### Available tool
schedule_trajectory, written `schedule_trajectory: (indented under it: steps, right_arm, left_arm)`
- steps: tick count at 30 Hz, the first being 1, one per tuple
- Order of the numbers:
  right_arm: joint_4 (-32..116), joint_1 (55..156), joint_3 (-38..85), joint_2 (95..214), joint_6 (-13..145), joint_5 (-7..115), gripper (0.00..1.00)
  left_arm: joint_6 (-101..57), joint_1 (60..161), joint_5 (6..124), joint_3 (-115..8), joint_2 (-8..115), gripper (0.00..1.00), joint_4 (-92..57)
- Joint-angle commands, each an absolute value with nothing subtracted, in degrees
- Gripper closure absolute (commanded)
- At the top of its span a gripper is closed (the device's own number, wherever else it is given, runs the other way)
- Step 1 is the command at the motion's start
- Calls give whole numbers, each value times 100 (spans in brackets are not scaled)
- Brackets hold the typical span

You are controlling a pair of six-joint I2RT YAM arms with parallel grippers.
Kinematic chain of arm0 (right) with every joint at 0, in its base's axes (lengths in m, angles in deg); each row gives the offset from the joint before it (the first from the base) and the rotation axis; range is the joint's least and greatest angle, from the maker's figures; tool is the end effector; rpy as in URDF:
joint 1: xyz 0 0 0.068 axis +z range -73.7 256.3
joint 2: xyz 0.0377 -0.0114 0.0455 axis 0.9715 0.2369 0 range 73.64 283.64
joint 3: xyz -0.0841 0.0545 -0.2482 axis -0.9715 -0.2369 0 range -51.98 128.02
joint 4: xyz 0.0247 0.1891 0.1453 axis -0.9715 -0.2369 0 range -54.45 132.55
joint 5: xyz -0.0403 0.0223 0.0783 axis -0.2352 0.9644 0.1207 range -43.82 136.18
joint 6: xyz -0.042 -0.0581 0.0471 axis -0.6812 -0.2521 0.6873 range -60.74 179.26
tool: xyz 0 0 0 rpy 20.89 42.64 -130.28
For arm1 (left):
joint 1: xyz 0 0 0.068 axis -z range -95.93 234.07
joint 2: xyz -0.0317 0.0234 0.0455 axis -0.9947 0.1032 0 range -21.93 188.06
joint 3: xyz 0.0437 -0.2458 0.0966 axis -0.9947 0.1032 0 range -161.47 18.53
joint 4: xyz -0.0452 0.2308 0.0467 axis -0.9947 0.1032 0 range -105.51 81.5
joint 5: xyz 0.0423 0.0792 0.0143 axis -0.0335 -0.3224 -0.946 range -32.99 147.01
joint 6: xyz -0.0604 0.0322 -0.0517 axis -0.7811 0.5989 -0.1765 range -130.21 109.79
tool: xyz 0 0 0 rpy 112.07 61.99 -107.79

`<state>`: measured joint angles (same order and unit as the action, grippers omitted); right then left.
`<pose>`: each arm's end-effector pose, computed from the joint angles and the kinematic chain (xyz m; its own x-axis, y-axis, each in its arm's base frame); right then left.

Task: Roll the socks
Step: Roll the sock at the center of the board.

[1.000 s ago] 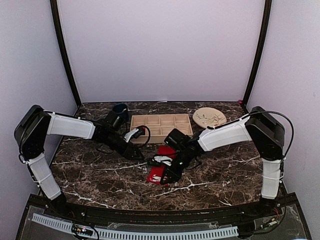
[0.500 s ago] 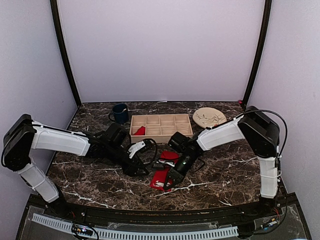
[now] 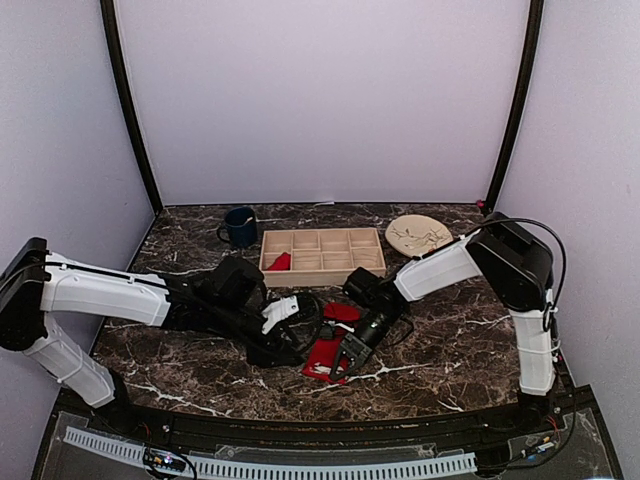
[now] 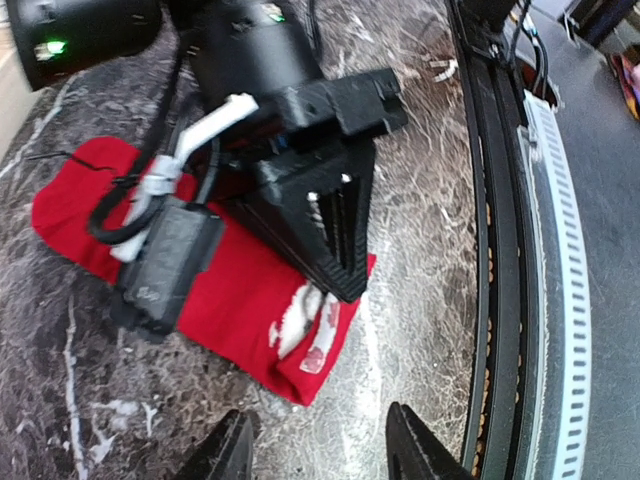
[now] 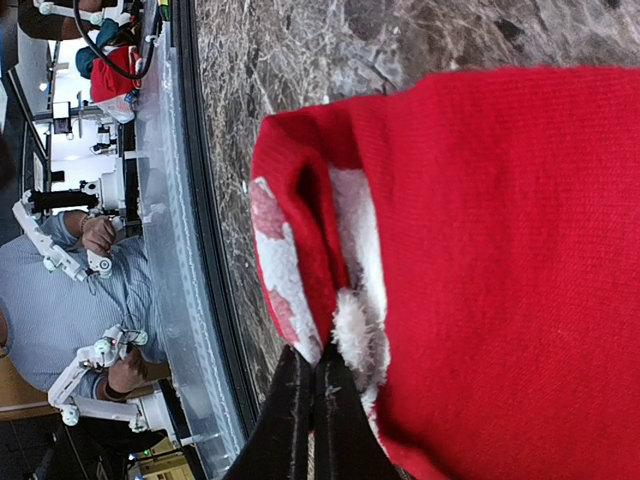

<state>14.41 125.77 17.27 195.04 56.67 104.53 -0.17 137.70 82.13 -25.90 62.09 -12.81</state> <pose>0.1832 0.3135 0.0840 -0.6176 -0.7590 -0.2063 -0.5205 0.1977 0.8307 0.1565 -0.2666 0.1798 -0.2334 0.5830 -0.7782 0.9708 0.1853 -0.1524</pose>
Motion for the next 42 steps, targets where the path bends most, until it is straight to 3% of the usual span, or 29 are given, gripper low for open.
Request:
schedule_trajectory:
  steps: [1, 9, 20, 42]
  right_arm:
    - [1289, 12558, 1765, 19718, 5682, 10393, 100]
    - [1225, 12552, 1833, 19743, 5671, 10397, 100]
    - [1162, 12548, 1890, 19749, 5654, 10419, 100]
    - [1119, 12548, 1881, 19716, 5654, 10511, 100]
  left_arm:
    - [439, 13979, 8032, -2867, 6478, 52, -1028]
    - [969, 14262, 7817, -3354, 7066, 50, -744]
    - [1333, 14416, 7795, -3618, 7428, 66, -395]
    - [1541, 14474, 7698, -3914, 8073, 73, -437]
